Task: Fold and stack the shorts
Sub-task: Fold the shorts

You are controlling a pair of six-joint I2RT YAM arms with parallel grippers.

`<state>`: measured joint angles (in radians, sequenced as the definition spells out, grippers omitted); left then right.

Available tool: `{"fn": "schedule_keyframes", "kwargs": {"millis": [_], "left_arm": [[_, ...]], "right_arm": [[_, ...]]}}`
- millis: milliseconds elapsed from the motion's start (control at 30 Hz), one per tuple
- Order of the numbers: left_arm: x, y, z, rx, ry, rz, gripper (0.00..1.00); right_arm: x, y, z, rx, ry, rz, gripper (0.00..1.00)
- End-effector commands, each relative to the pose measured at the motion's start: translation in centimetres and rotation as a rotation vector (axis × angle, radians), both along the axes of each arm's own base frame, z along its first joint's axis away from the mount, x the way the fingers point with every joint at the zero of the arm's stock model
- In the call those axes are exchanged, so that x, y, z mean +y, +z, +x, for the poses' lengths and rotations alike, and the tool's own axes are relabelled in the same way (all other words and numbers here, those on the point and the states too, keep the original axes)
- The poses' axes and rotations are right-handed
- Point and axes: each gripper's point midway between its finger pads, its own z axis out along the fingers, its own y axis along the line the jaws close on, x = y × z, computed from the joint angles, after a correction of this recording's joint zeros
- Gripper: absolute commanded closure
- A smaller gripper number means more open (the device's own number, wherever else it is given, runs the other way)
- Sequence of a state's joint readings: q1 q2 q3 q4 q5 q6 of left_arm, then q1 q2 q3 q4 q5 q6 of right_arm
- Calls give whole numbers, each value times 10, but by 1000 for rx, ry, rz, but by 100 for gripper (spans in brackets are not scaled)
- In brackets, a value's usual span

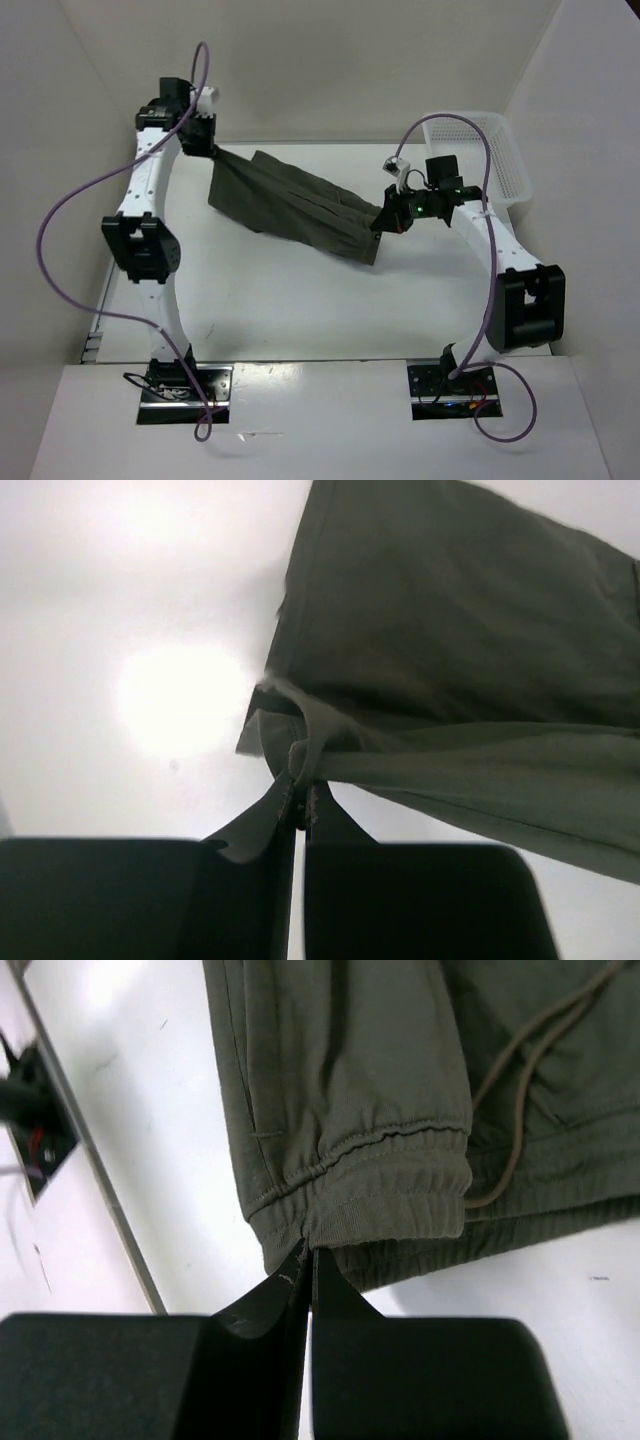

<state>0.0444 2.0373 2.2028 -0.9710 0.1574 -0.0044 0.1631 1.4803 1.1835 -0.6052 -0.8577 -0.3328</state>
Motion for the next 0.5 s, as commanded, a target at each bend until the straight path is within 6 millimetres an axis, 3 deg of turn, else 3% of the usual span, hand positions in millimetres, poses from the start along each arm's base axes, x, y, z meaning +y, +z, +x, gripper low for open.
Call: {"fn": "schedule_keyframes", "kwargs": {"millis": [0, 33, 67, 133, 233, 333, 467], "left_arm": [[-5, -19, 40, -8, 12, 68, 100], [-16, 9, 56, -103, 1, 79, 100], [-17, -8, 70, -92, 16, 109, 100], [-35, 0, 84, -146, 6, 136, 100], [-44, 15, 110, -262, 33, 166, 100], [-48, 6, 124, -287, 60, 200, 100], [-40, -28, 132, -238, 89, 241, 100]], "right_arm": [[1, -3, 18, 74, -86, 85, 99], [-1, -7, 24, 82, -99, 88, 99], [-7, -14, 27, 100, -130, 83, 99], [-16, -22, 35, 124, -169, 77, 99], [-41, -22, 57, 123, -272, 83, 99], [-57, -18, 71, 95, -324, 74, 99], [-56, -30, 81, 146, -350, 91, 99]]}}
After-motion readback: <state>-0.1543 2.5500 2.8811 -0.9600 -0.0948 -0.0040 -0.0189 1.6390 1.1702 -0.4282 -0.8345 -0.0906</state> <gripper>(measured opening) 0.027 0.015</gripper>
